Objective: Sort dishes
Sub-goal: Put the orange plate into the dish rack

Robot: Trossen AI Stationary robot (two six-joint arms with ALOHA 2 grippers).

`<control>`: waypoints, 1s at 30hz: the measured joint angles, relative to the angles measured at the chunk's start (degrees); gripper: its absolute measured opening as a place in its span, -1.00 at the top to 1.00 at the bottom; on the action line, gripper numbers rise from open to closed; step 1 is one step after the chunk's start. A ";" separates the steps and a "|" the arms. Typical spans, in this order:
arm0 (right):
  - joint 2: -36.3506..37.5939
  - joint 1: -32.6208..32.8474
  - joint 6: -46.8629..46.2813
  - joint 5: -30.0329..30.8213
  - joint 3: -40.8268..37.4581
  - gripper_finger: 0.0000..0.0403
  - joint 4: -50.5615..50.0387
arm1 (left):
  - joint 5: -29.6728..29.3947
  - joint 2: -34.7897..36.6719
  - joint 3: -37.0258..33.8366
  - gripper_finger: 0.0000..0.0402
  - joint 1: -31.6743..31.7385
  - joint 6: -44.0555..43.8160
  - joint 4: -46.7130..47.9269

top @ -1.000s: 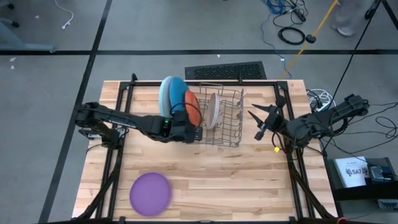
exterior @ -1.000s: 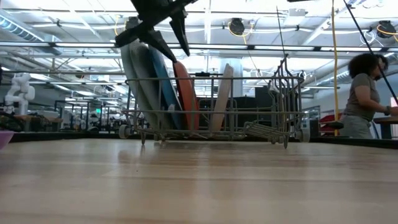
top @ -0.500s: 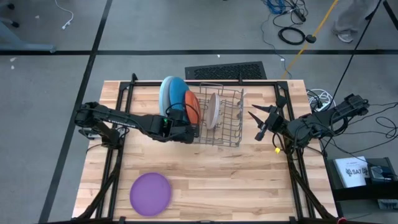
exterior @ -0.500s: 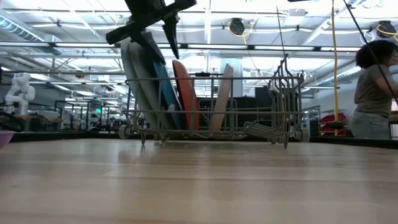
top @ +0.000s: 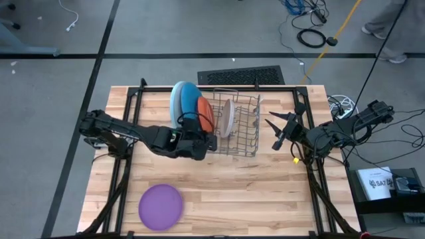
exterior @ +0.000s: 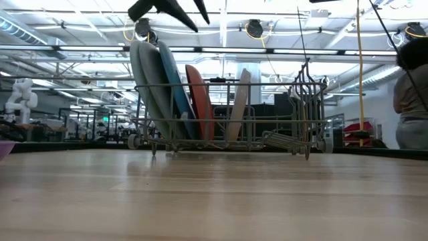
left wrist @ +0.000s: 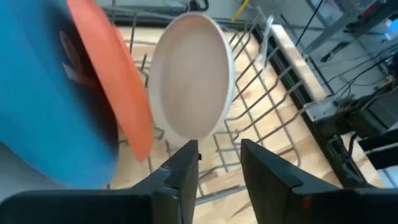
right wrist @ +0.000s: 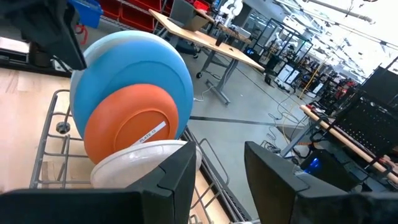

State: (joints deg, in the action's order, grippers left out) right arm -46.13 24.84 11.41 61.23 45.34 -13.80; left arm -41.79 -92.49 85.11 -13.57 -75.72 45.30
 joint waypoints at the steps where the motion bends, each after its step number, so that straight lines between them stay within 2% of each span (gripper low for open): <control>1: 0.00 0.00 0.01 0.01 0.00 0.35 0.06 | -0.45 -0.27 0.34 0.44 -0.08 0.00 0.09; 9: 0.00 0.00 0.14 0.09 0.00 0.35 0.17 | 0.65 -4.13 0.34 0.86 1.67 4.44 -5.64; 12: 0.00 0.00 0.19 0.09 0.01 0.35 0.08 | -0.28 -4.48 0.60 0.97 1.55 5.53 -4.83; 19: 0.00 0.00 0.21 0.21 0.02 0.35 -0.74 | -2.46 -5.07 4.26 0.99 1.17 2.46 3.05; 24: 0.00 0.01 0.21 0.28 0.01 0.35 -0.74 | 0.17 -7.00 6.88 1.00 2.40 -3.16 14.16; 30: 0.00 0.02 0.21 0.28 0.02 0.35 -0.76 | 1.17 -7.66 7.21 1.00 4.03 -3.48 15.94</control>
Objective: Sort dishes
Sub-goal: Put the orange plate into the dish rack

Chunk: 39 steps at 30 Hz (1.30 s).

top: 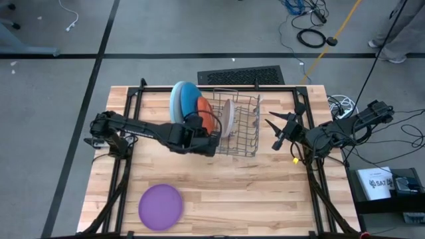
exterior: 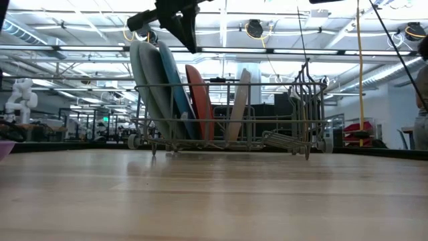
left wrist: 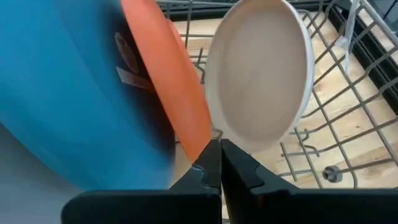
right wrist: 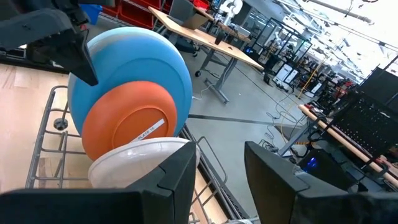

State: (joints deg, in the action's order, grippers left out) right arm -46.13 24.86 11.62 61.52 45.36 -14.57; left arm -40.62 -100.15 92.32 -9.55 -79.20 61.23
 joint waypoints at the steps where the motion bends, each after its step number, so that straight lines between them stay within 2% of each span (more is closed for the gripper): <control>1: 0.00 -0.02 0.00 0.00 0.00 0.35 0.00 | 0.23 0.01 0.03 1.00 0.22 0.00 0.24; 6: 0.00 0.00 0.00 0.00 0.00 0.35 0.02 | 1.63 0.01 0.03 1.00 1.98 0.00 1.59; 12: 0.00 0.00 -0.24 -0.02 0.00 0.35 0.02 | 2.95 0.01 0.03 0.98 3.69 3.74 -1.57; 22: 0.00 -0.02 -0.35 -0.06 0.00 0.35 -0.76 | 5.01 -1.00 0.02 0.63 4.38 4.47 -0.64; 28: 0.02 0.00 -0.08 -0.06 0.00 0.35 -1.14 | 6.29 -0.97 0.01 0.42 4.26 -0.01 3.12; 39: 0.02 -0.02 0.15 -0.04 0.00 0.35 -1.25 | 5.70 -1.30 0.01 0.37 5.71 -0.68 3.49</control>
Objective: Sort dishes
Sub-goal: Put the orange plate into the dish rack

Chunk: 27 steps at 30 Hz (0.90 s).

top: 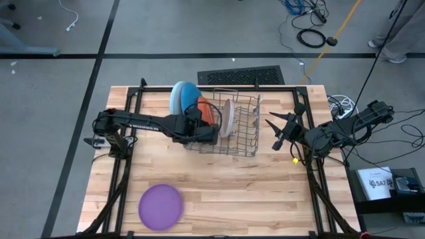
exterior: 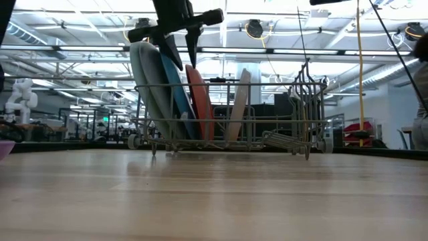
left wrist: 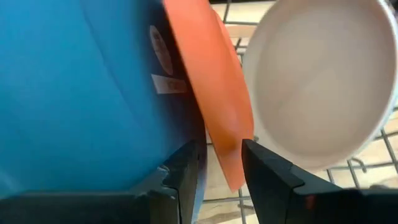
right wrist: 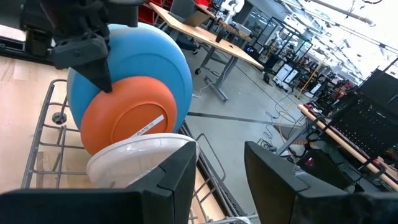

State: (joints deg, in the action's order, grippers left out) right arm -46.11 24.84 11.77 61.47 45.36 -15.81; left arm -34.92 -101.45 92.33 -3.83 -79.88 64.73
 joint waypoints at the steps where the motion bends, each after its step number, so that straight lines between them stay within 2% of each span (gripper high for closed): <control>1: 0.00 0.00 0.00 0.00 0.00 0.35 0.00 | 0.01 -0.02 0.00 0.37 0.21 0.87 -0.33; 16: -0.02 0.01 -0.57 0.00 0.00 0.35 0.09 | 1.09 -1.50 -0.04 0.40 2.33 5.87 -3.48; 20: -0.02 0.00 -0.57 0.01 0.00 0.35 0.10 | 1.29 -2.90 0.02 0.57 2.36 7.74 -4.91; 25: -0.02 0.00 -0.59 0.02 0.00 0.35 0.09 | 1.93 -2.94 -0.11 0.92 2.20 12.65 -9.39; 27: -0.02 0.00 -0.57 0.01 0.02 0.35 0.09 | 1.77 -2.26 -0.11 0.95 1.90 14.63 -10.98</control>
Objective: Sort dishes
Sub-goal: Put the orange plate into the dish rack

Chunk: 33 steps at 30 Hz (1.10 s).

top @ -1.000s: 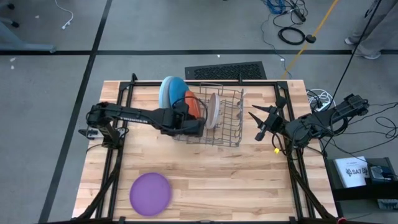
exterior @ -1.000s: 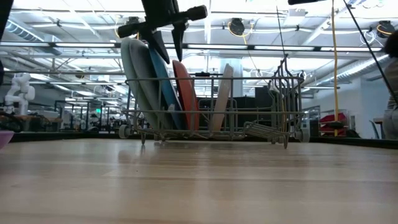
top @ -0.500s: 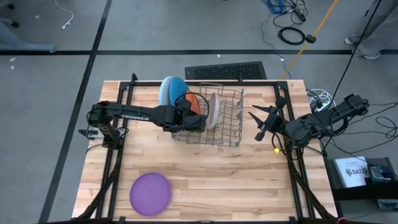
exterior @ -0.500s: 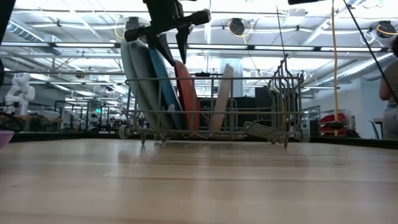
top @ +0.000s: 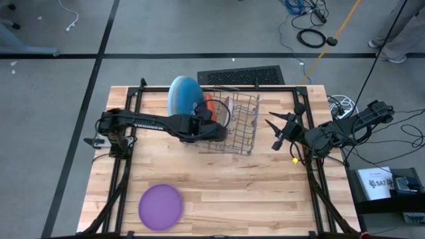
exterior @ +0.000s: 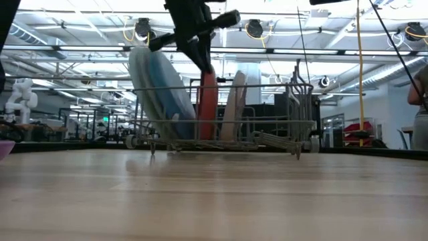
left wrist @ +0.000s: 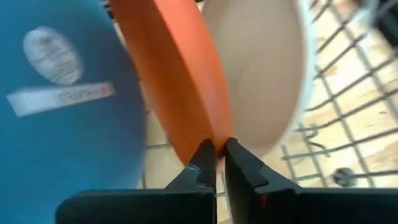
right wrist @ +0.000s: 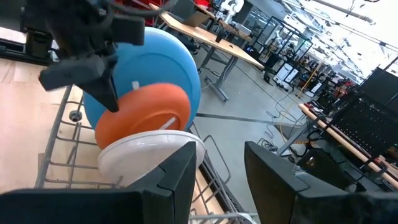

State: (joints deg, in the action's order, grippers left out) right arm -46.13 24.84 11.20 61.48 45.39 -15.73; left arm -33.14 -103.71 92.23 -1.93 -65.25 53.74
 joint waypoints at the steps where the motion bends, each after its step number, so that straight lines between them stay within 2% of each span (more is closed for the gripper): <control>1: 0.01 0.00 -0.01 0.01 -0.01 0.35 0.00 | -0.18 0.30 0.01 0.95 -0.07 0.34 -0.25; 12: 0.01 0.00 -0.02 0.02 0.00 0.35 0.60 | -0.23 3.44 0.04 1.00 -1.58 7.16 -3.06; 22: 0.00 0.00 -1.93 0.01 0.00 0.35 0.96 | 4.61 5.64 0.04 1.00 -2.38 26.38 -7.19; 28: 0.00 0.02 -4.88 -0.01 0.00 0.35 0.92 | 5.94 5.63 0.02 1.00 -2.26 37.16 -13.16; 33: 0.00 0.02 -6.62 -0.03 0.00 0.35 0.90 | 8.44 5.63 -0.05 1.00 -1.75 40.17 -13.80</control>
State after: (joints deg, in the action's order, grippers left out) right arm -46.13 24.86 4.58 61.45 45.39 -14.83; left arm -24.71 -98.08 92.17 -3.69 -25.08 39.94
